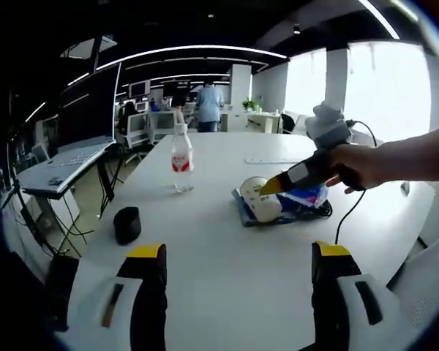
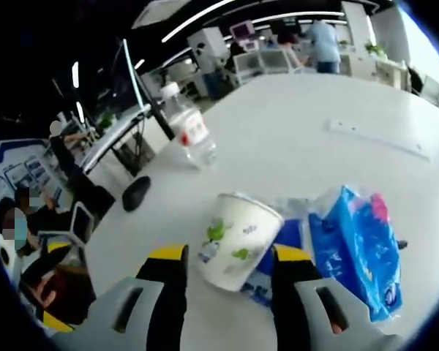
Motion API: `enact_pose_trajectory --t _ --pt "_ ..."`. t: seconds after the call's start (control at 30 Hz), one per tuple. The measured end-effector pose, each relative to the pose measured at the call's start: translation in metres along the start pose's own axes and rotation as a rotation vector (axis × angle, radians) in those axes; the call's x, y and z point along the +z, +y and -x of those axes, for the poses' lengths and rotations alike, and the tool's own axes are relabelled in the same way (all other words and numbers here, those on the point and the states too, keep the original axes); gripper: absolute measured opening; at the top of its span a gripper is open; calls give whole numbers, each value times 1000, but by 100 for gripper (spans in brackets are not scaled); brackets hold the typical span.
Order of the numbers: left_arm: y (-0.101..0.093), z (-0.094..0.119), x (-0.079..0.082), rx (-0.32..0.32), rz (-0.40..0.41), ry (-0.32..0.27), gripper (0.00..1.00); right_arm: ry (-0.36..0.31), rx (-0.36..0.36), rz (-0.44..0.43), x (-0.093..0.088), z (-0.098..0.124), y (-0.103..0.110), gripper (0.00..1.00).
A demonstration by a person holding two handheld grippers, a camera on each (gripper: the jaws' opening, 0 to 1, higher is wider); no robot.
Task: Arrange the tabletop items into an orderly group along one side of the table until the central work area is clear of visible clutter.
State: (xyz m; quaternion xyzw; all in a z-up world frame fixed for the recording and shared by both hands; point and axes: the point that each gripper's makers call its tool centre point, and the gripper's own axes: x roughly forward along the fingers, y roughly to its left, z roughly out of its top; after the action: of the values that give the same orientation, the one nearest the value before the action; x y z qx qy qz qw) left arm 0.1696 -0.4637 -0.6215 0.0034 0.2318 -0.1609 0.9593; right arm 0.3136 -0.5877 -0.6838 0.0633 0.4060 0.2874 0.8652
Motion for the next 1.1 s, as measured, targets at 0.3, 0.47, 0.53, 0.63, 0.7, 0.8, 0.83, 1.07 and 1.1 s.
enact_pose_trajectory --t 0.3,0.47,0.53,0.63,0.7,0.8,0.83,1.07,1.1 --pt "-4 2 2 -12 3 4 85 9 -5 -15 3 -4 0 43" --pt "-5 5 5 -15 -5 0 86 23 -10 -38 5 -8 -2 43" --pt "-6 6 4 -17 -11 3 87 28 -14 -50 7 -9 -2 44" --pt "-6 7 4 -23 -10 5 88 37 -25 -58 8 -10 -3 44" --pt "-7 8 5 -25 -9 4 88 49 -37 -63 8 -12 -5 44" --pt "-8 8 2 -28 -25 21 90 55 -48 -89 9 -14 -8 44" --pt "-9 9 2 -35 -25 21 90 55 -51 -92 9 -15 -8 44" --pt "-11 12 4 -41 -16 14 91 83 -65 -105 11 -21 -12 44" --pt "-11 12 4 -42 -15 13 91 85 -63 -113 11 -22 -12 44"
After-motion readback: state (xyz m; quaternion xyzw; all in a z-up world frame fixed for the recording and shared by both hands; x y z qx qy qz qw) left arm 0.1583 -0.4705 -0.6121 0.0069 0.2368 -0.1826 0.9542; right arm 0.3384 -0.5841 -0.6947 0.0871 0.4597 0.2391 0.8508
